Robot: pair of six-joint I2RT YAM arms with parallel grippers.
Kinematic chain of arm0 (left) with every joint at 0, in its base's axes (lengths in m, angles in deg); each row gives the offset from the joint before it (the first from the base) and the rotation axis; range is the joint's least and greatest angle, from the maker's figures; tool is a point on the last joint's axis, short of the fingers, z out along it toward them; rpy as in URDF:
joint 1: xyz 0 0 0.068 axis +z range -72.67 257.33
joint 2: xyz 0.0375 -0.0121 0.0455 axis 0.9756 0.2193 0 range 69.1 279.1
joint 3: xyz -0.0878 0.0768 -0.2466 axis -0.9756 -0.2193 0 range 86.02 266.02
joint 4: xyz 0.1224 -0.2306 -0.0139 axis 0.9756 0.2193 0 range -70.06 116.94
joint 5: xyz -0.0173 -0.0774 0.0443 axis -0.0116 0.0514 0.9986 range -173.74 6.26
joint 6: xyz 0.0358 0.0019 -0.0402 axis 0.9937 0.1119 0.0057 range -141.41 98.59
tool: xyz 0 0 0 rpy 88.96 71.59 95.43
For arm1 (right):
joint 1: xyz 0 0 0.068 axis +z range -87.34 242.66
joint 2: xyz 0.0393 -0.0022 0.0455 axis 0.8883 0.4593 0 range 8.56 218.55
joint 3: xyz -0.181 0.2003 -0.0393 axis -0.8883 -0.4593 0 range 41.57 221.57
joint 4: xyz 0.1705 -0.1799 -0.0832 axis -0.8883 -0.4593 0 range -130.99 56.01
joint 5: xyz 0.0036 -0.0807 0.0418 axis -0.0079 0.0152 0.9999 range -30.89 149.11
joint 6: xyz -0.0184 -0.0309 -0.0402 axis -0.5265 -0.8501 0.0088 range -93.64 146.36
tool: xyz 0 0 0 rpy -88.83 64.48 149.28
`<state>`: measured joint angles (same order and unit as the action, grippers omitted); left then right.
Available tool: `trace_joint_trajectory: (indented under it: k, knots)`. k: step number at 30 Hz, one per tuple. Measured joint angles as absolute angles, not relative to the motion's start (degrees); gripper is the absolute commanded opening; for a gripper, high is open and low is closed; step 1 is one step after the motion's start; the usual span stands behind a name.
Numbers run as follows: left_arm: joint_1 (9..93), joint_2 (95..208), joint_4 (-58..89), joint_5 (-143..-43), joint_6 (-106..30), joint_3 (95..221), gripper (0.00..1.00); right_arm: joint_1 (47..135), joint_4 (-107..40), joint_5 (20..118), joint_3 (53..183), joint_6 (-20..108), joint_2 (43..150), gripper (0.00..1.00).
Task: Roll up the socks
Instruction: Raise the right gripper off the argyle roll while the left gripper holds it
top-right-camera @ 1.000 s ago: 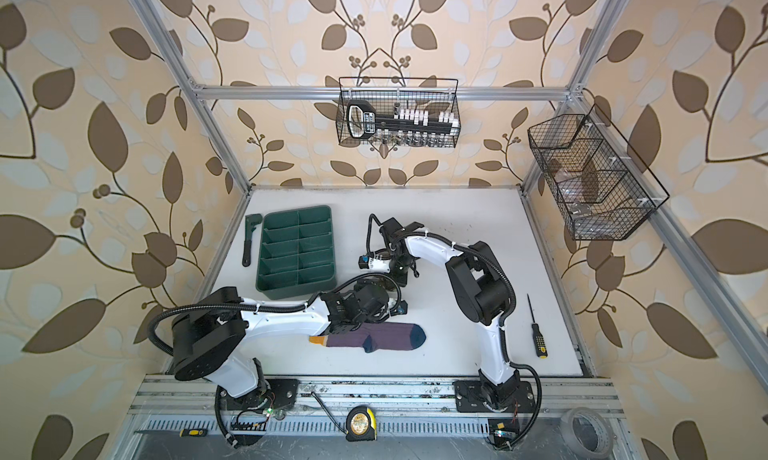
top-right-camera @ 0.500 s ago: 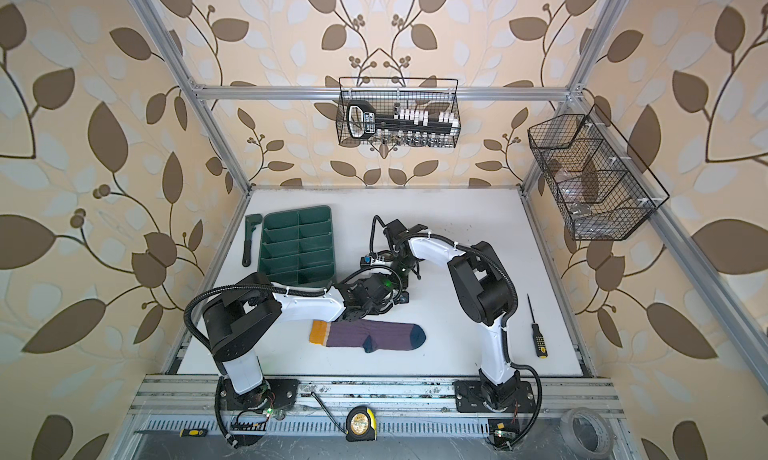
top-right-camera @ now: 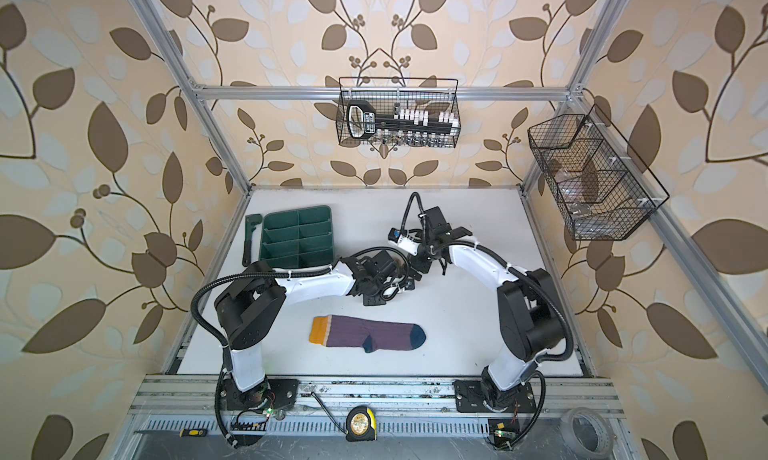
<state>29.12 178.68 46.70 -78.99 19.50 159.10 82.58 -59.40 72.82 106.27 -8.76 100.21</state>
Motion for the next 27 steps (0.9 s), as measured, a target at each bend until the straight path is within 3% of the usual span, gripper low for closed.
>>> trace_joint_trajectory:
  k: [7,12,17,22,24,27]
  knots:
    - [32.2,185.0,58.5,-85.5,15.1,170.8,0.13,76.8,-45.5,65.9,92.0,5.6,79.6,1.00]
    - [34.3,192.1,69.4,-90.9,11.7,182.9,0.14,73.1,-34.0,60.2,83.2,25.2,66.7,1.00]
    - [36.5,197.2,75.9,-96.4,9.3,190.3,0.15,71.8,-25.9,64.7,75.7,34.5,60.7,0.92]
    - [37.8,199.5,78.9,-100.6,8.2,193.2,0.14,85.7,-29.0,64.5,74.9,19.8,56.4,0.86]
    - [38.2,200.0,79.7,-102.1,8.0,193.9,0.14,94.6,-32.2,62.7,74.8,7.2,55.1,0.85]
    - [38.8,200.2,80.0,-103.6,7.6,194.0,0.15,103.7,-36.3,58.3,73.7,-9.7,56.9,0.76]
